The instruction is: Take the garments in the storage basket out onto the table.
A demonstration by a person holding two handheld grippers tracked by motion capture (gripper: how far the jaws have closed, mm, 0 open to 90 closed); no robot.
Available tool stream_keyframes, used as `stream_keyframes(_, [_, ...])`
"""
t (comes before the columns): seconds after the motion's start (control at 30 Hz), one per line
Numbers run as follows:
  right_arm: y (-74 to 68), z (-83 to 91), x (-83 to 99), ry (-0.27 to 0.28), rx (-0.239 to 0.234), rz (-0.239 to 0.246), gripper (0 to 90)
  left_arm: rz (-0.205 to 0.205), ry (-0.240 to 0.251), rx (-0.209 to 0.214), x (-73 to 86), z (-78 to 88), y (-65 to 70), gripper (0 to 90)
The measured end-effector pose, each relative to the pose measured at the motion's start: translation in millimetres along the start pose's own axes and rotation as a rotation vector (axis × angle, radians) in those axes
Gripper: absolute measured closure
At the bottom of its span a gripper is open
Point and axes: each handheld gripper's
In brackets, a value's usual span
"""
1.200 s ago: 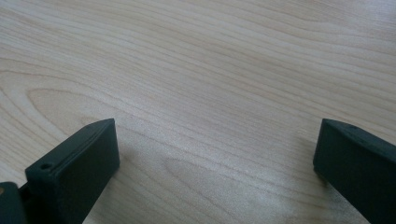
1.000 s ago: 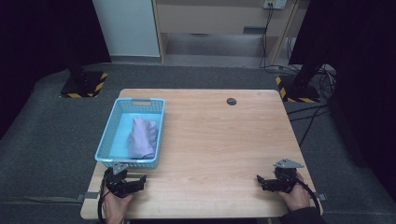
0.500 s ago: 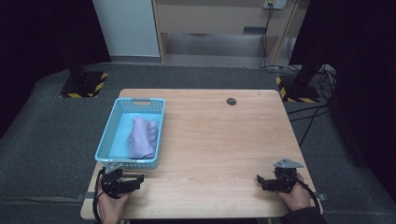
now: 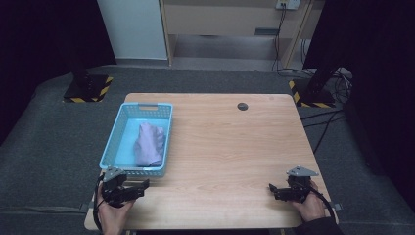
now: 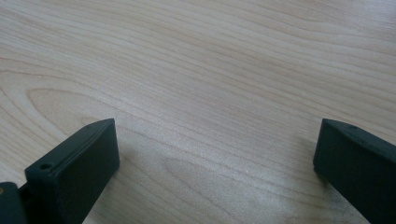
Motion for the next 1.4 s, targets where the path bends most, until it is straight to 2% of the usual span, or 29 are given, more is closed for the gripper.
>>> stream_keyframes(0.3, [0.0,0.0,0.0,0.0,0.0,0.0,0.5,0.01,0.035,-0.004,-8.1,7.5,-2.3,4.7])
stream_keyframes(0.47, [0.0,0.0,0.0,0.0,0.0,0.0,0.5,0.019,0.032,-0.001,-10.2,9.7,-2.5,4.4])
stream_keyframes(0.6, [0.0,0.0,0.0,0.0,0.0,0.0,0.5,0.004,0.04,0.001,-12.3,12.0,0.0,4.6])
stream_keyframes(1.0, [-0.1,0.0,0.1,0.0,0.001,0.0,0.5,0.017,0.071,-0.012,-18.9,19.7,-3.9,4.6])
stream_keyframes(1.4, [0.0,0.0,0.0,0.001,0.001,0.0,0.5,0.002,0.096,-0.022,-31.6,24.9,-8.5,4.4])
Point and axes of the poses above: each handheld gripper's, and its own axes: z roughly backward along the jaws, x roughly out of its underside, y roughly to its right, and after that the axes turned 6 degrees about -z, right-handed
